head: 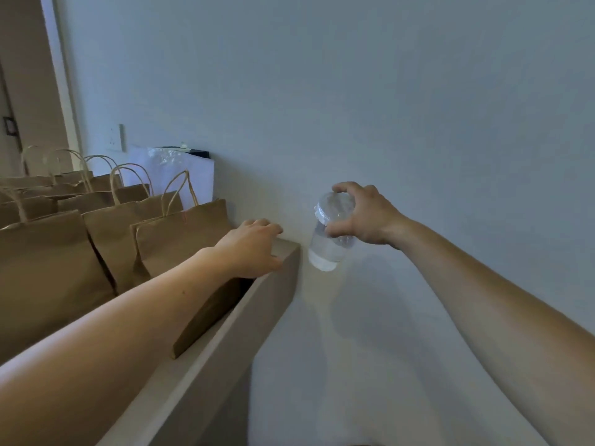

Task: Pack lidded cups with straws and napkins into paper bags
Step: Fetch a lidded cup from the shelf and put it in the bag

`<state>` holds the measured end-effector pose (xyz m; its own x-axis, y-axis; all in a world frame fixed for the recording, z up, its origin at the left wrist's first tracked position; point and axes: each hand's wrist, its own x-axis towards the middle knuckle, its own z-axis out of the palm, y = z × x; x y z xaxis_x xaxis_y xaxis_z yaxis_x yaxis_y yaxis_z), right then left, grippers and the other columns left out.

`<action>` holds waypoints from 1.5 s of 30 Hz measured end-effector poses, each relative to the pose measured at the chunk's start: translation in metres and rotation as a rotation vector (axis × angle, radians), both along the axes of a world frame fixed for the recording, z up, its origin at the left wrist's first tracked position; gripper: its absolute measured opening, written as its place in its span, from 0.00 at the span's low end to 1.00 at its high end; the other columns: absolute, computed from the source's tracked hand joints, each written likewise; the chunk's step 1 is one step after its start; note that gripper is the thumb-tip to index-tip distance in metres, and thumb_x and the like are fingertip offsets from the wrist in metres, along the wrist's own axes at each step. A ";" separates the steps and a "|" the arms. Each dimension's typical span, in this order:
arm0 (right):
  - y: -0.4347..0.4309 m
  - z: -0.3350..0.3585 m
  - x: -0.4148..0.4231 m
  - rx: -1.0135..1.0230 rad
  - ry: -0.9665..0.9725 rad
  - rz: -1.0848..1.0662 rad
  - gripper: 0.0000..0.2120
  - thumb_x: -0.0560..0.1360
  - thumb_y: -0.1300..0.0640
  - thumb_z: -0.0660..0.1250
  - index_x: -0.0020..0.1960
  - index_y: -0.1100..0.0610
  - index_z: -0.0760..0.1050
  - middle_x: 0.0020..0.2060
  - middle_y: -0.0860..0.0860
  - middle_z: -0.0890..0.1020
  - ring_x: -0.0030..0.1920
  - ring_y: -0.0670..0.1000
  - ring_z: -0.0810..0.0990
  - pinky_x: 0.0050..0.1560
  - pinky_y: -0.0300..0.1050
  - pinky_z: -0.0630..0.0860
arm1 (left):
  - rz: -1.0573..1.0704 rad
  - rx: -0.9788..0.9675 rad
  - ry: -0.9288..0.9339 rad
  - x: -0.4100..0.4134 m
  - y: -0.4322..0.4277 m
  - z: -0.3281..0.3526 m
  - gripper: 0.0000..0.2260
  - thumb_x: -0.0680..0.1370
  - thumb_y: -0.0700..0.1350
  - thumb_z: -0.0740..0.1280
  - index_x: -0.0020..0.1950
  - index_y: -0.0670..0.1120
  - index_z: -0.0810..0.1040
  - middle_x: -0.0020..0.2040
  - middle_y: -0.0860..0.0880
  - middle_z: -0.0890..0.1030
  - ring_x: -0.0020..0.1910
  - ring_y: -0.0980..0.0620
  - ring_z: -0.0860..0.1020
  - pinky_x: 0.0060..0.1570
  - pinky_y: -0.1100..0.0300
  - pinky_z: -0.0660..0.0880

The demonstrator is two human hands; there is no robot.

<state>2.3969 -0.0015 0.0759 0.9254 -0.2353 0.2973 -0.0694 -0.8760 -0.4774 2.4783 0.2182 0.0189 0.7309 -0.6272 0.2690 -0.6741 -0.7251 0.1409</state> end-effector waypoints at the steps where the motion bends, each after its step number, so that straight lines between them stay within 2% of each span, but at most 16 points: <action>1: -0.014 -0.007 -0.018 -0.003 0.022 -0.026 0.43 0.61 0.41 0.76 0.72 0.38 0.61 0.60 0.49 0.64 0.62 0.53 0.69 0.58 0.51 0.74 | -0.026 0.005 0.005 -0.008 -0.018 -0.004 0.30 0.76 0.54 0.65 0.76 0.50 0.63 0.74 0.49 0.66 0.73 0.46 0.63 0.66 0.51 0.67; 8: -0.079 -0.098 -0.120 0.003 0.191 -0.162 0.45 0.59 0.40 0.73 0.73 0.36 0.59 0.58 0.47 0.65 0.58 0.51 0.72 0.49 0.45 0.73 | -0.167 0.112 0.148 -0.059 -0.112 -0.081 0.31 0.76 0.56 0.66 0.77 0.50 0.62 0.75 0.48 0.66 0.73 0.46 0.63 0.67 0.50 0.67; 13: -0.116 -0.187 -0.187 0.118 0.298 -0.255 0.47 0.56 0.39 0.72 0.73 0.37 0.59 0.59 0.46 0.64 0.61 0.50 0.70 0.58 0.50 0.75 | -0.303 0.295 0.343 -0.116 -0.164 -0.181 0.34 0.75 0.57 0.67 0.78 0.49 0.59 0.76 0.47 0.63 0.74 0.46 0.62 0.69 0.48 0.66; 16: -0.131 -0.235 -0.214 0.194 0.346 -0.288 0.48 0.56 0.40 0.72 0.73 0.36 0.58 0.60 0.46 0.64 0.62 0.49 0.68 0.54 0.46 0.73 | -0.364 0.403 0.459 -0.149 -0.180 -0.238 0.35 0.76 0.56 0.67 0.79 0.49 0.58 0.77 0.46 0.62 0.74 0.45 0.61 0.70 0.48 0.65; 18: -0.139 -0.262 -0.225 0.228 0.355 -0.312 0.48 0.56 0.40 0.73 0.73 0.36 0.58 0.60 0.45 0.63 0.61 0.48 0.68 0.52 0.44 0.71 | -0.382 0.444 0.517 -0.169 -0.185 -0.267 0.35 0.74 0.54 0.69 0.78 0.49 0.60 0.74 0.46 0.66 0.72 0.45 0.65 0.68 0.48 0.68; 21: -0.148 -0.293 -0.232 0.254 0.339 -0.351 0.48 0.56 0.38 0.73 0.73 0.37 0.59 0.58 0.44 0.62 0.63 0.50 0.68 0.51 0.45 0.69 | -0.401 0.472 0.648 -0.195 -0.186 -0.301 0.34 0.70 0.52 0.74 0.73 0.51 0.66 0.66 0.48 0.73 0.61 0.47 0.74 0.60 0.49 0.76; 25: -0.151 -0.323 -0.234 0.285 0.325 -0.336 0.47 0.57 0.37 0.74 0.72 0.38 0.58 0.58 0.44 0.61 0.64 0.51 0.66 0.52 0.44 0.66 | -0.387 0.524 0.846 -0.222 -0.179 -0.341 0.38 0.64 0.58 0.75 0.71 0.49 0.67 0.56 0.50 0.76 0.54 0.48 0.77 0.54 0.48 0.79; 27: -0.150 -0.333 -0.232 0.296 0.321 -0.326 0.47 0.58 0.36 0.75 0.72 0.38 0.58 0.60 0.44 0.62 0.64 0.50 0.65 0.53 0.44 0.65 | -0.332 0.520 0.890 -0.234 -0.178 -0.356 0.43 0.63 0.65 0.72 0.73 0.50 0.63 0.59 0.49 0.77 0.55 0.47 0.77 0.53 0.52 0.77; 29: -0.148 -0.341 -0.229 0.316 0.318 -0.315 0.47 0.58 0.35 0.75 0.72 0.39 0.58 0.60 0.44 0.62 0.64 0.51 0.65 0.55 0.44 0.65 | -0.250 0.465 0.940 -0.244 -0.181 -0.370 0.40 0.66 0.67 0.68 0.71 0.48 0.65 0.60 0.47 0.77 0.57 0.46 0.77 0.53 0.55 0.75; 30: -0.146 -0.343 -0.228 0.330 0.319 -0.309 0.47 0.58 0.34 0.74 0.72 0.39 0.58 0.60 0.44 0.62 0.65 0.51 0.65 0.56 0.44 0.65 | -0.216 0.425 0.969 -0.247 -0.183 -0.375 0.35 0.69 0.67 0.66 0.69 0.47 0.68 0.57 0.47 0.78 0.56 0.47 0.77 0.52 0.55 0.75; 33: -0.141 -0.349 -0.227 0.355 0.330 -0.299 0.49 0.54 0.31 0.69 0.73 0.39 0.58 0.63 0.45 0.62 0.66 0.51 0.64 0.58 0.44 0.65 | -0.162 0.350 1.017 -0.254 -0.190 -0.384 0.21 0.72 0.63 0.64 0.49 0.45 0.76 0.37 0.52 0.73 0.41 0.50 0.76 0.42 0.55 0.74; 35: -0.138 -0.352 -0.230 0.346 0.342 -0.291 0.50 0.53 0.31 0.67 0.73 0.39 0.58 0.64 0.46 0.62 0.66 0.52 0.64 0.58 0.44 0.65 | -0.133 0.350 1.010 -0.258 -0.193 -0.386 0.14 0.71 0.60 0.63 0.39 0.50 0.72 0.33 0.53 0.73 0.35 0.52 0.75 0.40 0.55 0.76; 38: -0.138 -0.353 -0.244 0.318 0.354 -0.279 0.50 0.53 0.30 0.67 0.73 0.40 0.58 0.65 0.46 0.62 0.65 0.51 0.65 0.58 0.45 0.66 | -0.007 0.309 0.964 -0.262 -0.195 -0.392 0.14 0.75 0.57 0.61 0.41 0.49 0.77 0.35 0.50 0.81 0.34 0.52 0.81 0.41 0.55 0.81; 39: -0.139 -0.352 -0.249 0.314 0.355 -0.277 0.50 0.53 0.30 0.66 0.73 0.40 0.58 0.64 0.46 0.62 0.65 0.51 0.65 0.59 0.45 0.67 | 0.049 0.288 0.963 -0.261 -0.195 -0.395 0.14 0.77 0.56 0.60 0.43 0.48 0.79 0.36 0.49 0.82 0.32 0.53 0.82 0.39 0.57 0.82; 42: -0.145 -0.346 -0.264 0.288 0.367 -0.237 0.49 0.54 0.33 0.67 0.73 0.40 0.58 0.64 0.45 0.62 0.65 0.50 0.64 0.59 0.45 0.67 | 0.166 0.221 0.995 -0.256 -0.194 -0.402 0.13 0.80 0.51 0.60 0.41 0.47 0.79 0.33 0.49 0.81 0.25 0.57 0.81 0.24 0.67 0.75; 45: -0.149 -0.344 -0.279 0.184 0.406 -0.142 0.46 0.60 0.39 0.72 0.74 0.41 0.57 0.64 0.45 0.61 0.66 0.50 0.63 0.60 0.45 0.69 | 0.222 0.188 1.021 -0.252 -0.195 -0.401 0.11 0.81 0.46 0.60 0.41 0.46 0.77 0.33 0.47 0.81 0.23 0.57 0.80 0.21 0.68 0.72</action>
<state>2.1181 -0.1503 -0.2677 0.9130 -0.3828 -0.1408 -0.3958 -0.7477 -0.5332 2.2262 0.0236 -0.3822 0.6588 -0.4195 -0.6246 -0.1495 -0.8866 0.4378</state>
